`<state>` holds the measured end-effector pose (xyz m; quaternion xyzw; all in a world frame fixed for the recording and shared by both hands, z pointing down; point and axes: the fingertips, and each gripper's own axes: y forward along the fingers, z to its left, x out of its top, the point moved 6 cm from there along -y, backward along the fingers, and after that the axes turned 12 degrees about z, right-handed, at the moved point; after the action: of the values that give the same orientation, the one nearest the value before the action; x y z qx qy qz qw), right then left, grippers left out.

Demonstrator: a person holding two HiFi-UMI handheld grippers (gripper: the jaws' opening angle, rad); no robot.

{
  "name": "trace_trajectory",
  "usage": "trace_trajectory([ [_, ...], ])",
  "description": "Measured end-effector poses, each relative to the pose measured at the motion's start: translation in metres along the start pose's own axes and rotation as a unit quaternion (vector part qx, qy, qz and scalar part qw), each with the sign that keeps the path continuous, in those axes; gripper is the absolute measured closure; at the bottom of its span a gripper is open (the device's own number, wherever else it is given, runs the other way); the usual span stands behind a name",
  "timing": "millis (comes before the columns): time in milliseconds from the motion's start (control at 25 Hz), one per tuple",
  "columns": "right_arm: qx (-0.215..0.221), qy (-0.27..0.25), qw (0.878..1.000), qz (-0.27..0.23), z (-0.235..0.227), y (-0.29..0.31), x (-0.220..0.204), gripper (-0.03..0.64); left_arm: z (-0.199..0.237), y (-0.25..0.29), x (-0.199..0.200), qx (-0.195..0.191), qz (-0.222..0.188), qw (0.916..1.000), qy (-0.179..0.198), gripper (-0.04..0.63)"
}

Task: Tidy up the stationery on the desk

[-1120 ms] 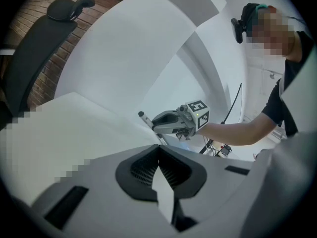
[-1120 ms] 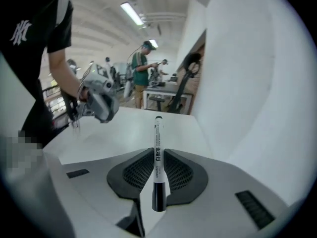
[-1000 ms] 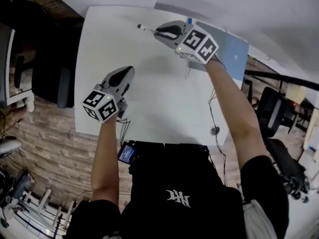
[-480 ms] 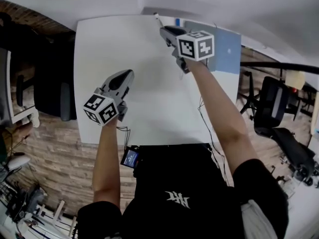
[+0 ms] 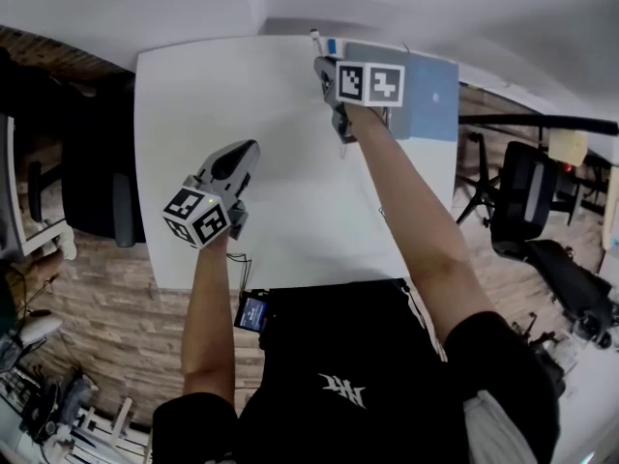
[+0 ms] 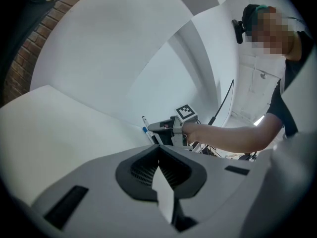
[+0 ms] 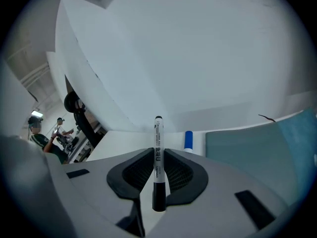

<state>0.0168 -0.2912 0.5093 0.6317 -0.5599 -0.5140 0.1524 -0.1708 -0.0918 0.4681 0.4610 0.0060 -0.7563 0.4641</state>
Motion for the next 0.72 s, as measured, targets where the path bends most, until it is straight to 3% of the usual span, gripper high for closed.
trace_trajectory([
  [720, -0.085, 0.059, 0.993, 0.054, -0.011, 0.023, -0.013, 0.531, 0.002, 0.004, -0.003, -0.003, 0.000, 1.0000, -0.005, 0.592],
])
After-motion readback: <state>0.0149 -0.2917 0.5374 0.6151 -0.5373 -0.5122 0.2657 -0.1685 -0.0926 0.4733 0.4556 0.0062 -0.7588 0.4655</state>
